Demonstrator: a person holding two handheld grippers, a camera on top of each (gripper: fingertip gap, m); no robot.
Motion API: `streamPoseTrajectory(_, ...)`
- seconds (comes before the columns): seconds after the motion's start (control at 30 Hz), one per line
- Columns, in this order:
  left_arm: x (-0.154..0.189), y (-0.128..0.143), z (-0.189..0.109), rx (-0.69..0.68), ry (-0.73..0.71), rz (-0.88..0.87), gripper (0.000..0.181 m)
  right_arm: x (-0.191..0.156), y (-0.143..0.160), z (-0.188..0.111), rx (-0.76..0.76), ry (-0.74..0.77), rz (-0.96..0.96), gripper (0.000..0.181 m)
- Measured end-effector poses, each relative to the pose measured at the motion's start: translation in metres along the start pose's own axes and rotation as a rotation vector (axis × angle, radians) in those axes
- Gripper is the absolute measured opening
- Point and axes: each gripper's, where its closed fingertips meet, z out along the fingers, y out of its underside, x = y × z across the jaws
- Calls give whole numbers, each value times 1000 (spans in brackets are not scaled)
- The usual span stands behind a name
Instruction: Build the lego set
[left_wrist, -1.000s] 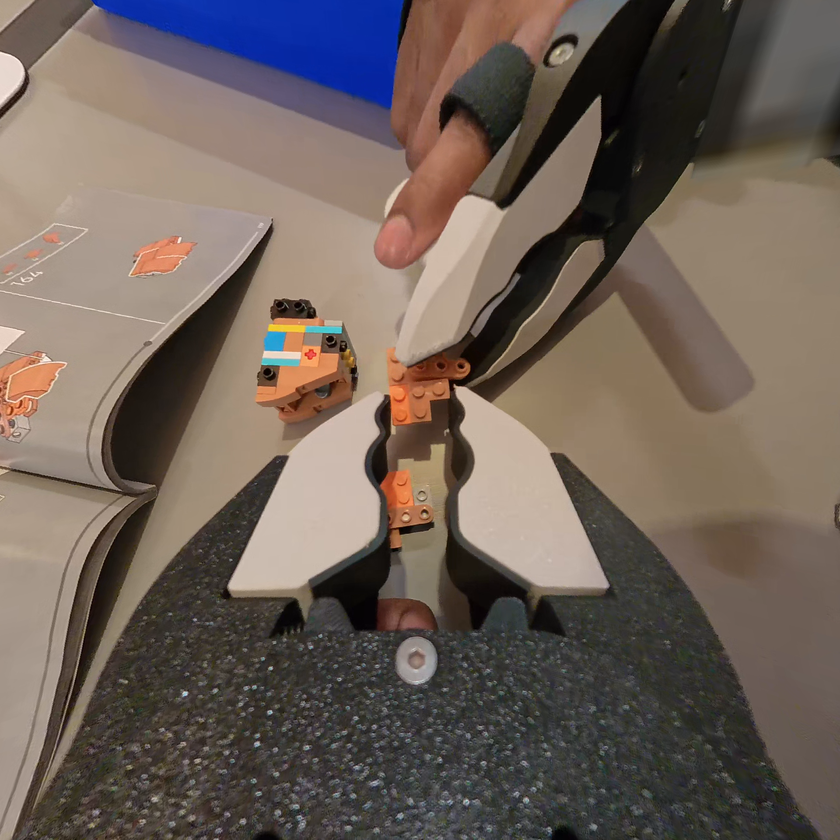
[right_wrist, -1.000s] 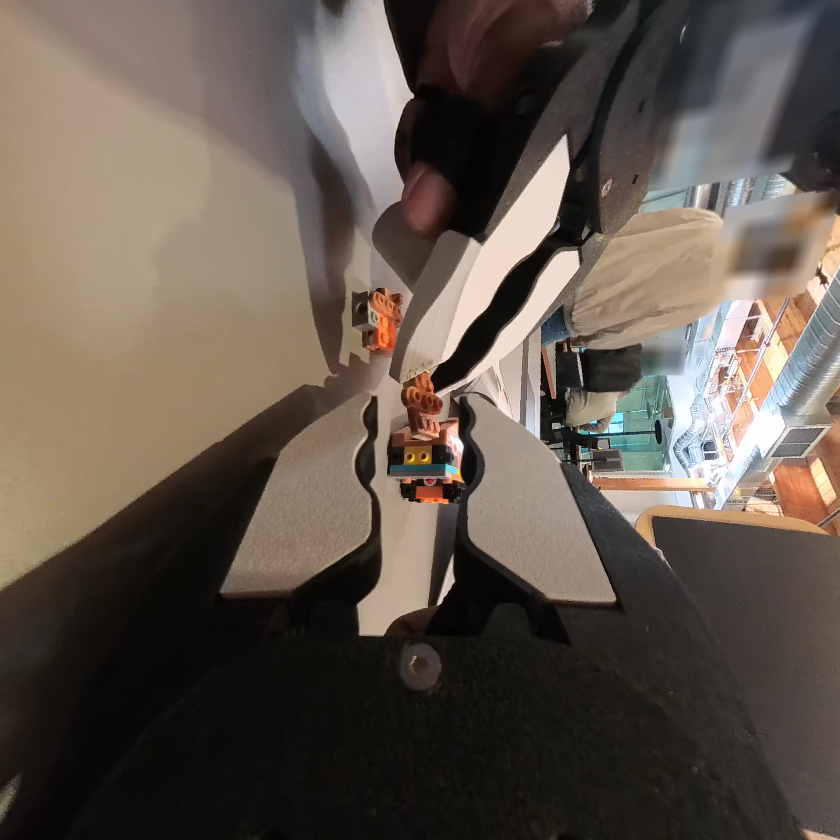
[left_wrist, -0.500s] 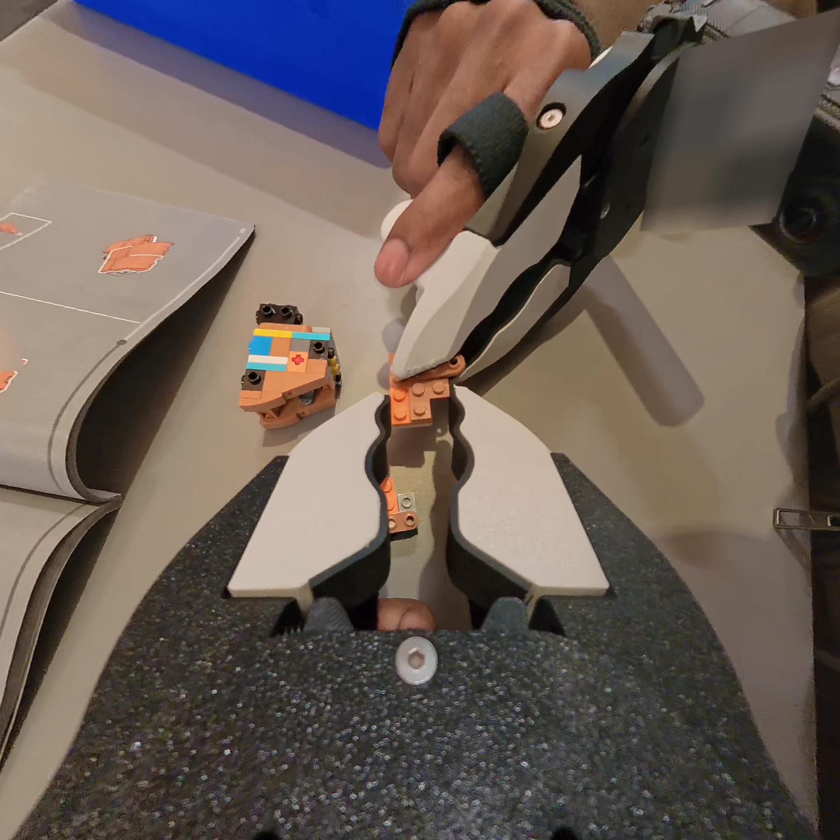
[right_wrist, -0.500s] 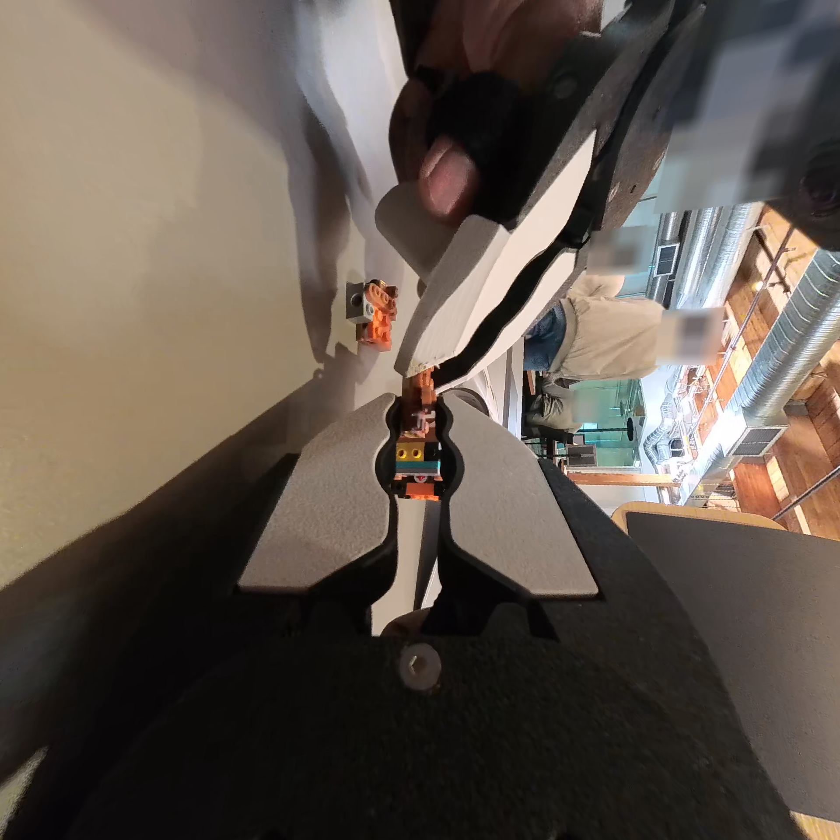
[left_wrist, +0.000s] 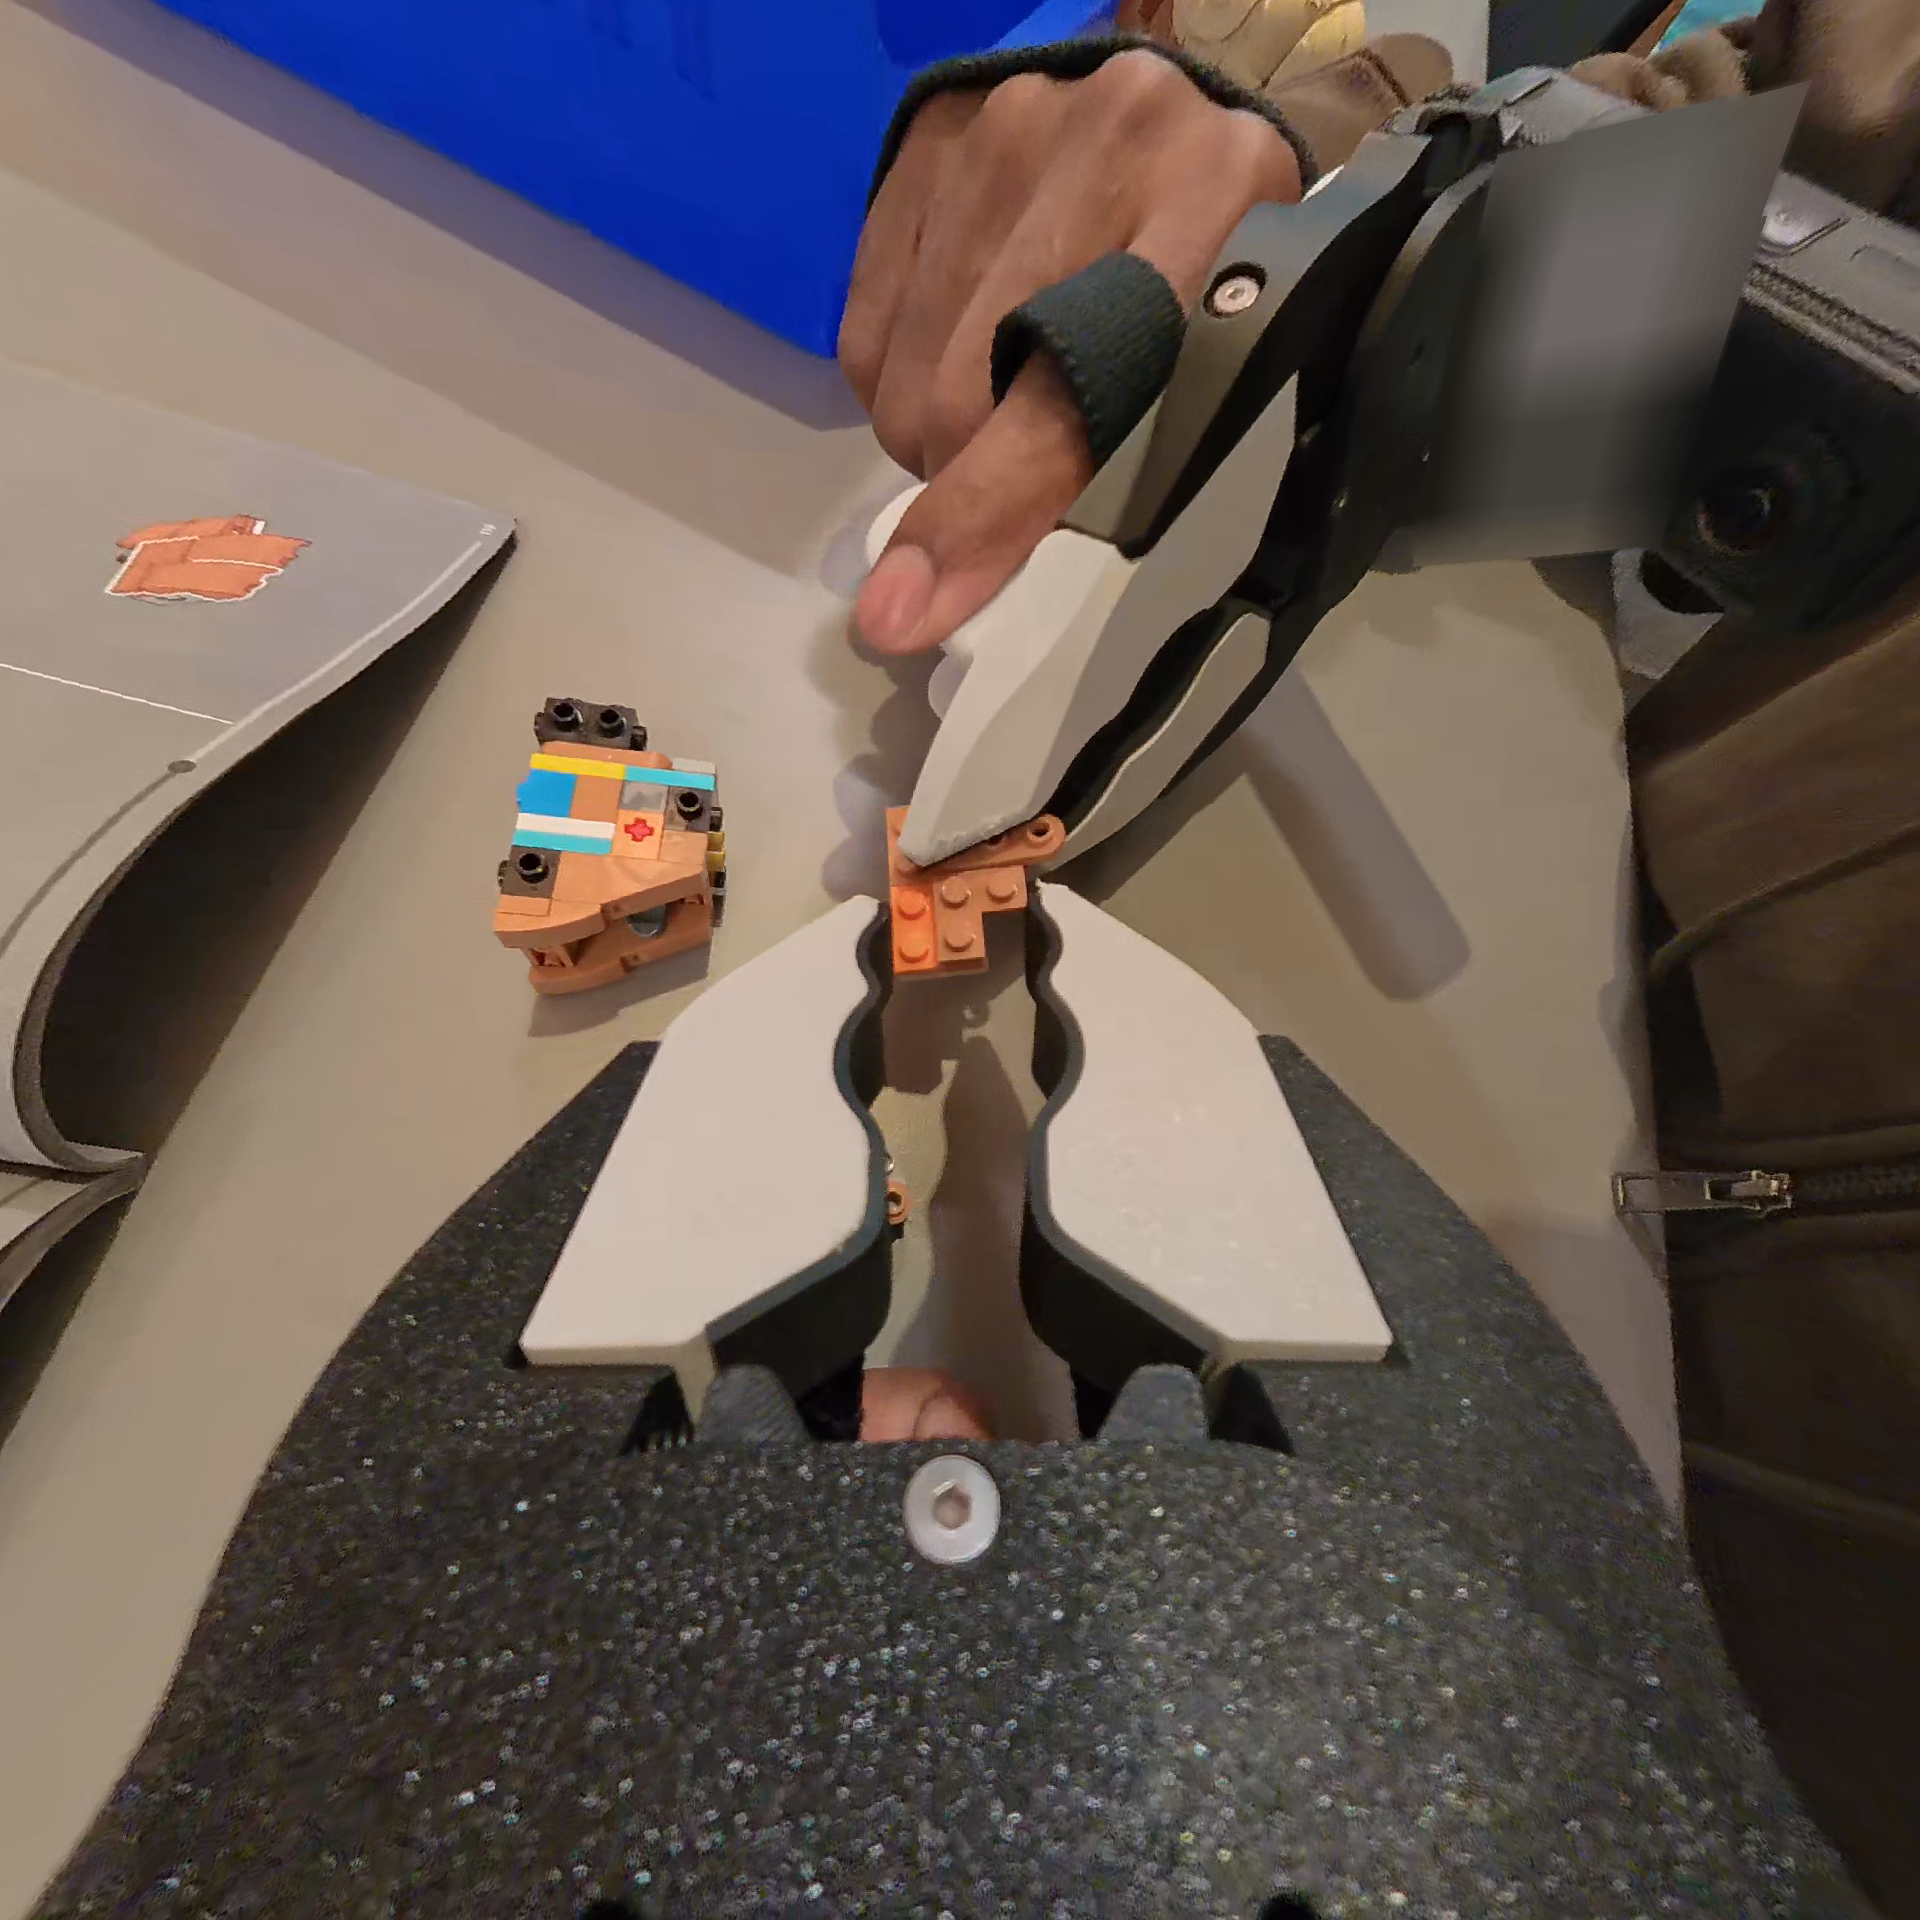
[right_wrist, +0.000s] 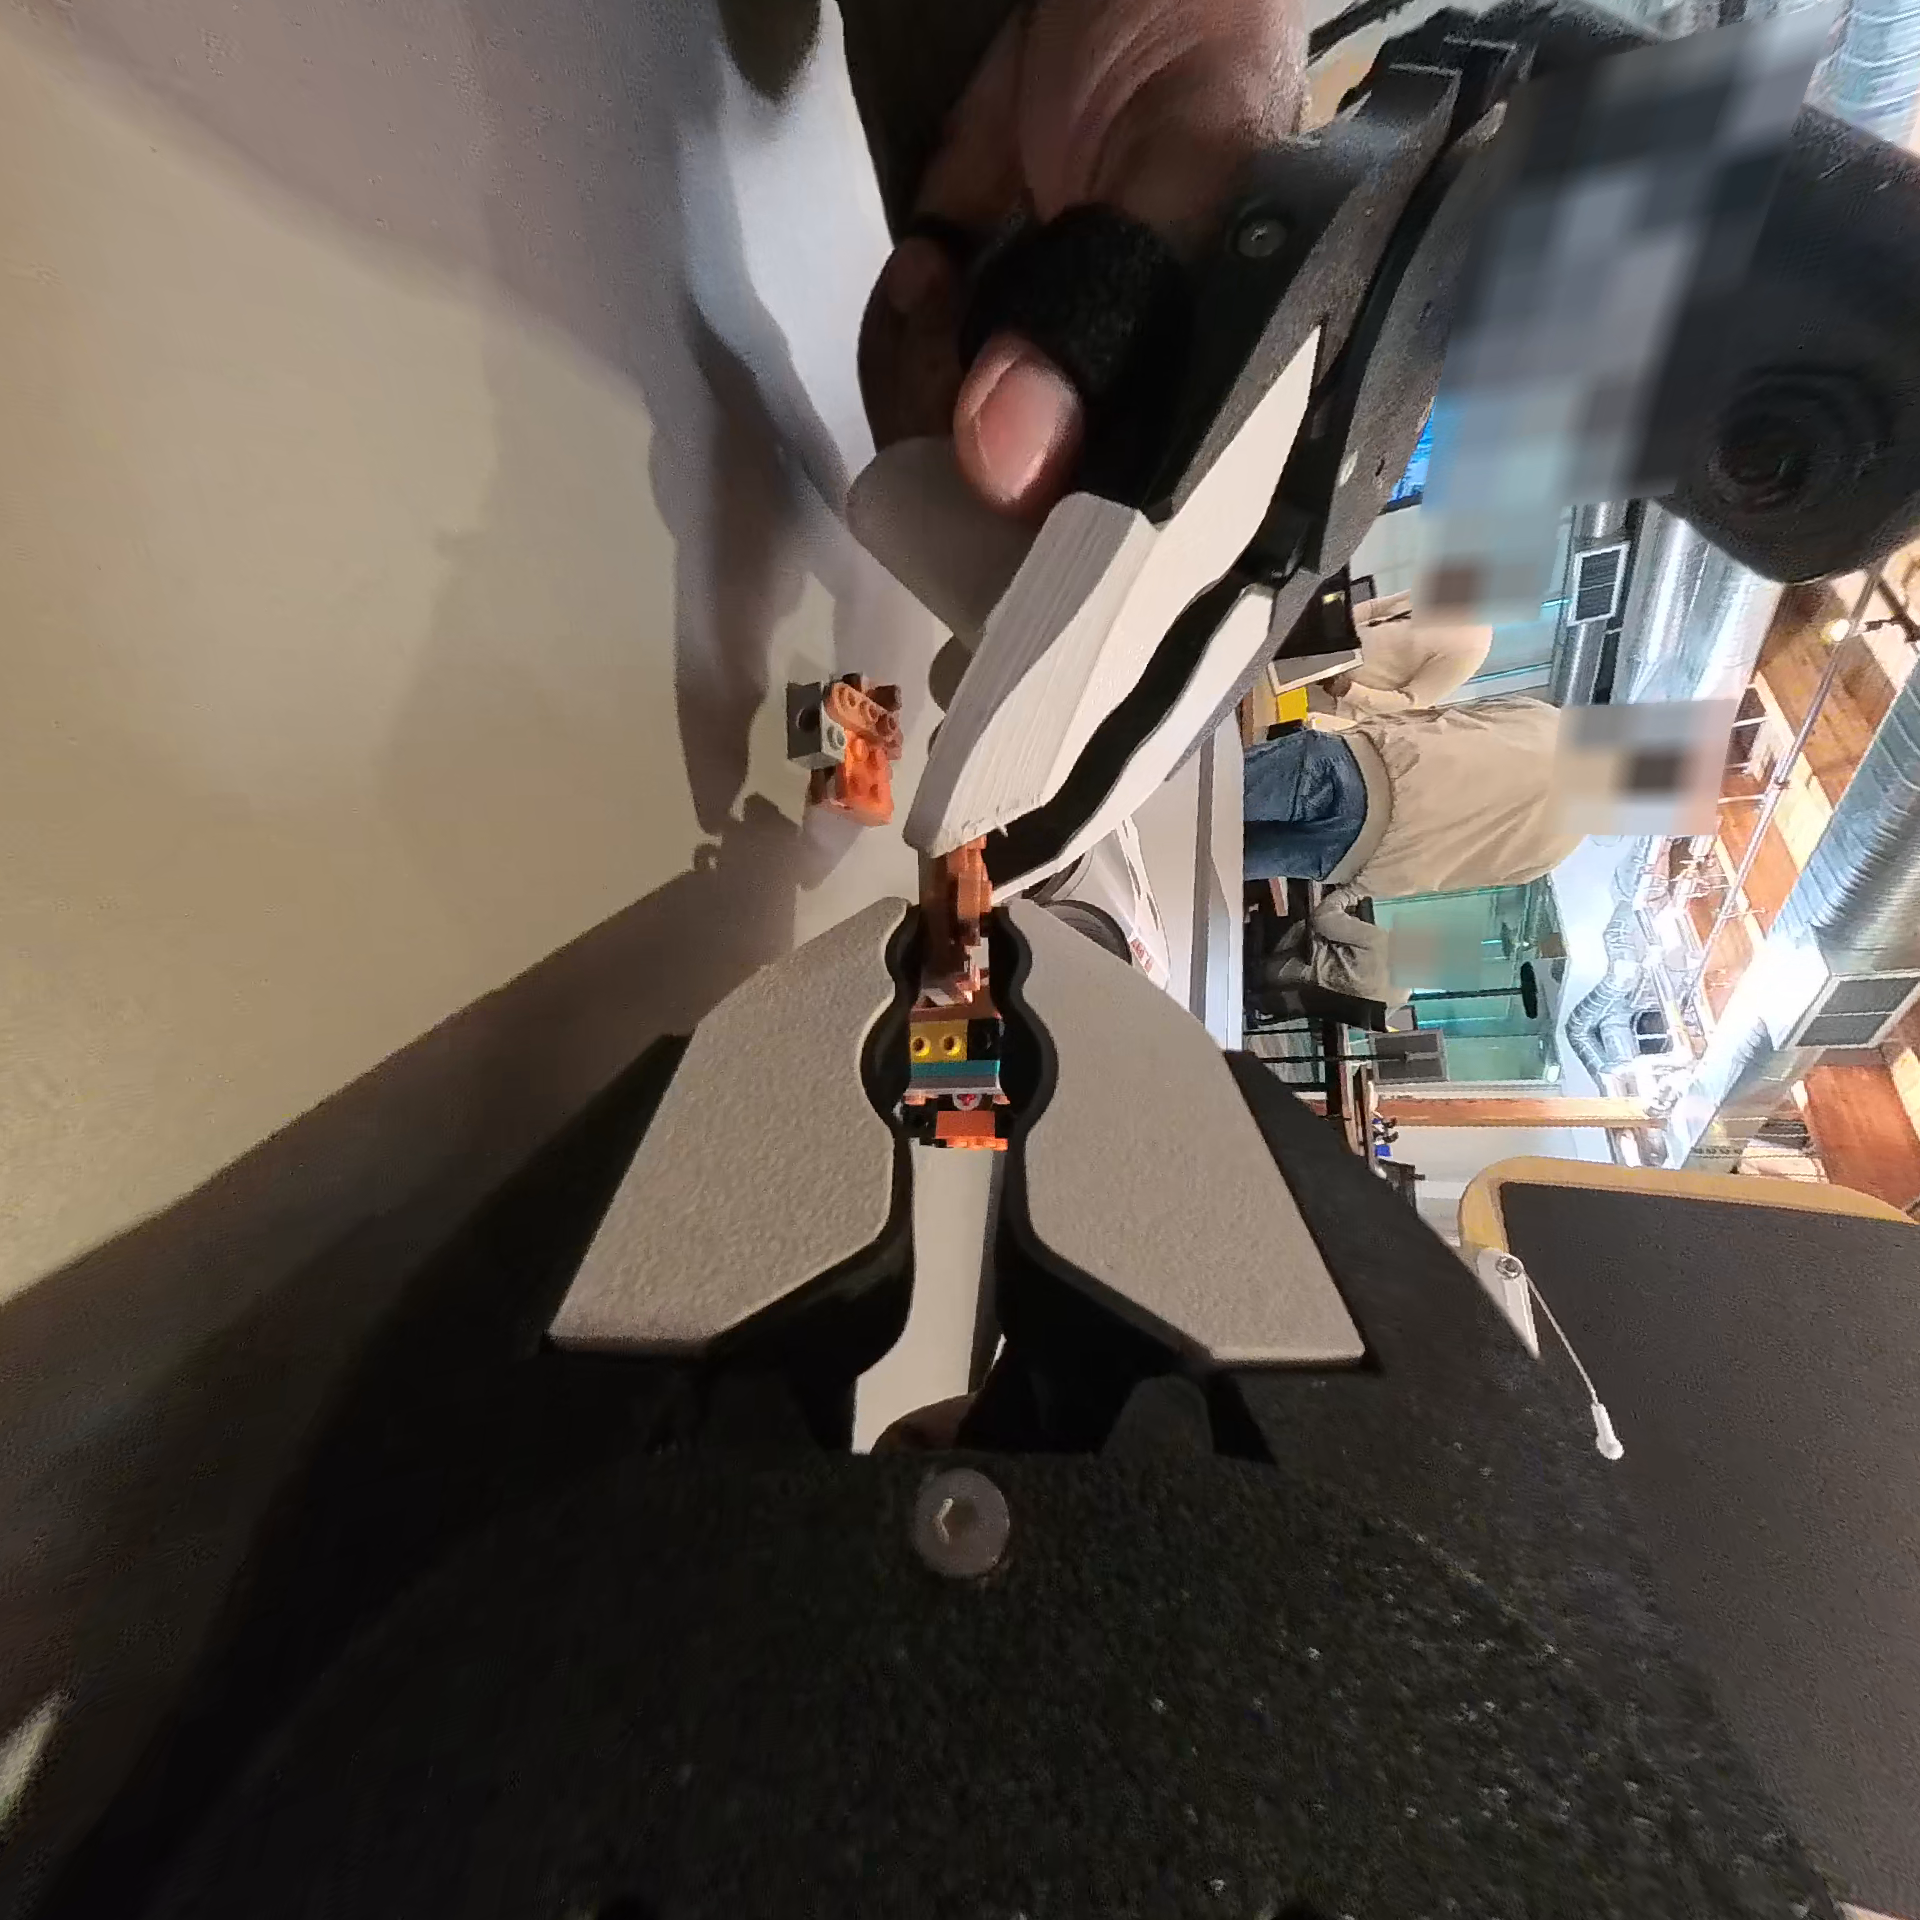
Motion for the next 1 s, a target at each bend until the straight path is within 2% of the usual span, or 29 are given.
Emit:
streamPoseTrajectory(0.23,2,-3,-3,29,44,-37,25,6,-1,-1,0,11,47,11)
streamPoseTrajectory(0.43,3,-2,-2,20,47,-23,32,12,0,-3,0,28,67,11)
streamPoseTrajectory(0.6,3,-5,-1,52,39,14,23,12,-4,-2,10,35,56,11)
streamPoseTrajectory(0.73,-1,-12,-5,104,10,39,20,20,-1,-3,4,115,49,11)
streamPoseTrajectory(0.83,-1,-15,-6,117,3,54,20,22,3,-3,-16,143,38,22)
streamPoseTrajectory(1.0,-4,-15,-6,120,-28,94,20,29,6,-7,-27,200,30,28)
